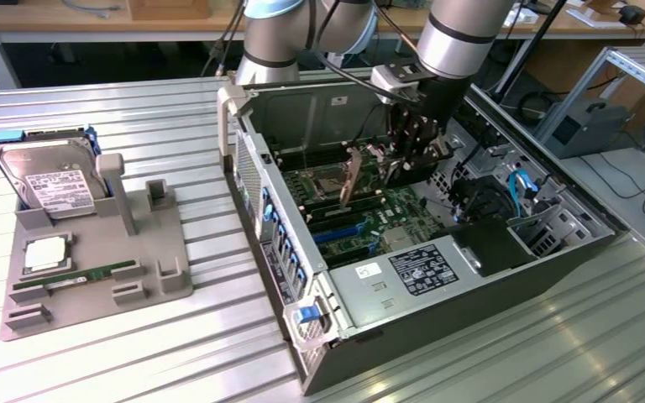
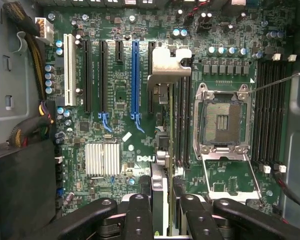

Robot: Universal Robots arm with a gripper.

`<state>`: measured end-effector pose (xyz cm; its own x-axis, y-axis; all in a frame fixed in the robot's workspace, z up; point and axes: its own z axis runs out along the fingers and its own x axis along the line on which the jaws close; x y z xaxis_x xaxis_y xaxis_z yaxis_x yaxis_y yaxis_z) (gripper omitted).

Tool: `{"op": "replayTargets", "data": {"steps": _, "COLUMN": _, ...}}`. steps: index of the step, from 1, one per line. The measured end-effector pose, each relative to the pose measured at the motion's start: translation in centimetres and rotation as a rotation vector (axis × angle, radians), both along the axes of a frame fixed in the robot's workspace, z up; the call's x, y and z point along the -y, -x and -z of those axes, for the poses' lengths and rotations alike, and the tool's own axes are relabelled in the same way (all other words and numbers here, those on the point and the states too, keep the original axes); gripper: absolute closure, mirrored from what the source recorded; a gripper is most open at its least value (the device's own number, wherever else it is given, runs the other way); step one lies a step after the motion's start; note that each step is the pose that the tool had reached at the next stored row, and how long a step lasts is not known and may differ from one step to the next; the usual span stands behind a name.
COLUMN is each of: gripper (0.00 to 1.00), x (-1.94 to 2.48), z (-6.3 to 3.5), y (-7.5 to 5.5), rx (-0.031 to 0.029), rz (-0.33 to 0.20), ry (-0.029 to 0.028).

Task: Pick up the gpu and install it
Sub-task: 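Insert the gpu into the slot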

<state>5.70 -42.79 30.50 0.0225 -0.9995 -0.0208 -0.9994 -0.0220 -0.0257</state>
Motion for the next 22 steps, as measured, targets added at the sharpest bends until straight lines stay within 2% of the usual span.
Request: {"op": "replayTargets", "data": {"steps": 22, "gripper": 0.73, "x": 0.24, "z": 0.85, "y": 0.26, "rx": 0.0000, "rz": 0.000, "ry": 0.0002}}
